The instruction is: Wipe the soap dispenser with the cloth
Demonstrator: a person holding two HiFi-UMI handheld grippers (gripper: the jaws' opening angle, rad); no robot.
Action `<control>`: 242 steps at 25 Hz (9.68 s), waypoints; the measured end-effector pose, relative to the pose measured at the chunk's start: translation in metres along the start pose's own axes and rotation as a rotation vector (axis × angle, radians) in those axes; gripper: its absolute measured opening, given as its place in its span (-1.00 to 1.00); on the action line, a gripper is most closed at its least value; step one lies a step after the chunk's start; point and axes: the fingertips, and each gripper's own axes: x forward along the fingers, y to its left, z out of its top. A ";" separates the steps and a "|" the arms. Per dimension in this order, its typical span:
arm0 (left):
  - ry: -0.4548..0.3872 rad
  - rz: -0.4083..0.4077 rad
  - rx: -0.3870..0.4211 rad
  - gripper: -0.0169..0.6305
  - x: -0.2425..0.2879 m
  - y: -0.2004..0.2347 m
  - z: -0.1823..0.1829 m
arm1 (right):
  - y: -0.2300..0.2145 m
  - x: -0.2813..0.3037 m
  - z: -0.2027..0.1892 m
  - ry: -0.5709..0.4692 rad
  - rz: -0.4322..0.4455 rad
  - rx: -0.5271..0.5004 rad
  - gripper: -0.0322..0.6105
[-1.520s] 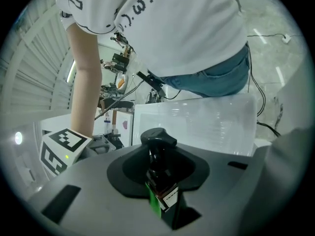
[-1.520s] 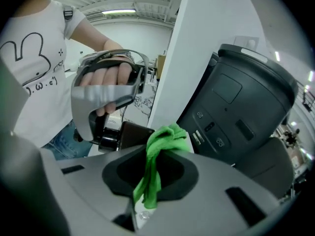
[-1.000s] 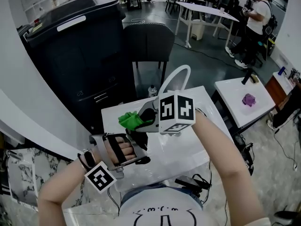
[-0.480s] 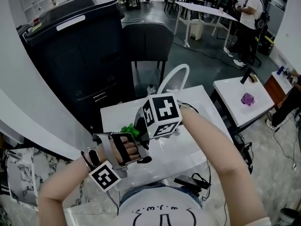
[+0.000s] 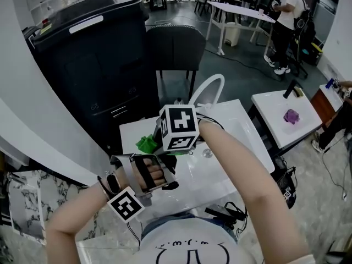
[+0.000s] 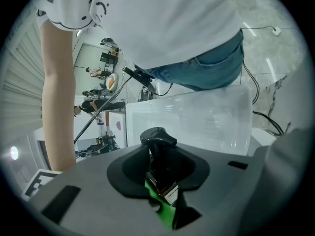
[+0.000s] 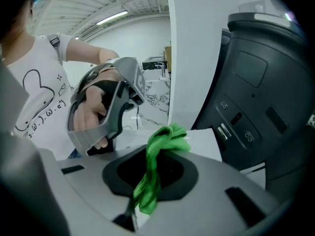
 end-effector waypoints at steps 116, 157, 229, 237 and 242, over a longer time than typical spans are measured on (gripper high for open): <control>-0.403 0.932 -2.470 -0.66 -0.062 0.033 -0.218 | 0.021 -0.028 -0.030 -1.235 -0.335 0.609 -0.75; 0.124 0.761 -1.660 -0.66 -0.003 0.033 -0.148 | 0.005 -0.084 0.007 -0.841 -0.620 0.270 -0.74; 0.547 0.932 -2.069 -0.06 0.103 -0.096 -0.263 | 0.053 -0.041 -0.169 -0.768 -0.780 0.862 -0.74; 0.491 0.934 -2.034 -0.06 0.103 -0.095 -0.264 | 0.053 -0.041 -0.165 -0.782 -0.770 0.848 -0.74; 0.476 0.970 -2.044 -0.06 0.103 -0.100 -0.265 | 0.054 -0.041 -0.170 -0.785 -0.774 0.867 -0.74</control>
